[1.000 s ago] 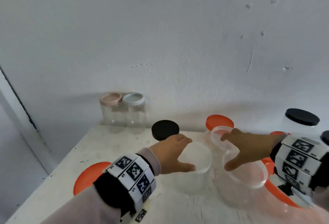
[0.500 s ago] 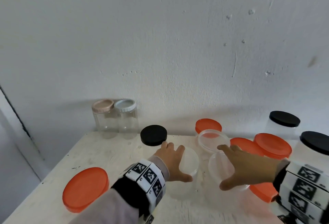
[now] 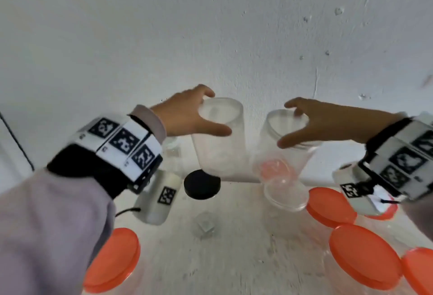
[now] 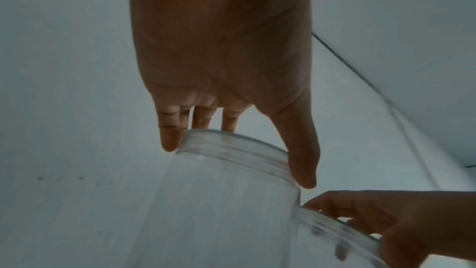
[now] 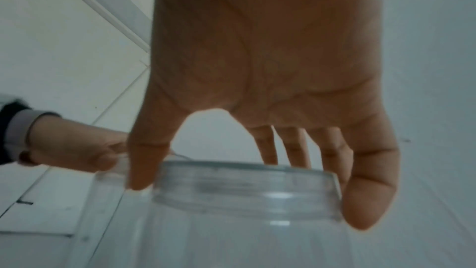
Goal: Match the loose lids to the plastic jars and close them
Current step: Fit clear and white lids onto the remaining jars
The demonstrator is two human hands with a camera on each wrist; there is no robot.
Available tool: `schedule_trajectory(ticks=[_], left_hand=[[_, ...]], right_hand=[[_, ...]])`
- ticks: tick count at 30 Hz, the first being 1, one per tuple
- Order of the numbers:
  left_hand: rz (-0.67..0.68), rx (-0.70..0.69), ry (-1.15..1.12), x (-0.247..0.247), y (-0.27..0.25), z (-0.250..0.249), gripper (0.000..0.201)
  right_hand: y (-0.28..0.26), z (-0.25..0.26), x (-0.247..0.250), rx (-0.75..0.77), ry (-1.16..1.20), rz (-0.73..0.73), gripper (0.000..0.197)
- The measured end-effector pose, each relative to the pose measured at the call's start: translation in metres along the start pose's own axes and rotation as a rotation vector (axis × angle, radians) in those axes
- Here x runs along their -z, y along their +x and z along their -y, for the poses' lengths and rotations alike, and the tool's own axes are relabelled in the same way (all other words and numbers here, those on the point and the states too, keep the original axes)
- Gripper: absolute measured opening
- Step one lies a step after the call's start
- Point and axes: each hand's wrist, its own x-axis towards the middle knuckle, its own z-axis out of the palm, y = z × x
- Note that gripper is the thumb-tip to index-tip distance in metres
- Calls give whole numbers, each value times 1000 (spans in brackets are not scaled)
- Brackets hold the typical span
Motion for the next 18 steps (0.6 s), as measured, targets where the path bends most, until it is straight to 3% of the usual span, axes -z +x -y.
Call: schedule_trajectory(ticks=[3,6,18], left_hand=[[-70,59,23,1,30,24,96],[-66,103,62,-17,53,49,99],[206,225,125,-121,95,136,102]], right_hand=[[39,15,-20,-4,-29,-92,110],[73,29,-51,-57,-65,-65,104],[174,39,-167,-275,-26,108,83]])
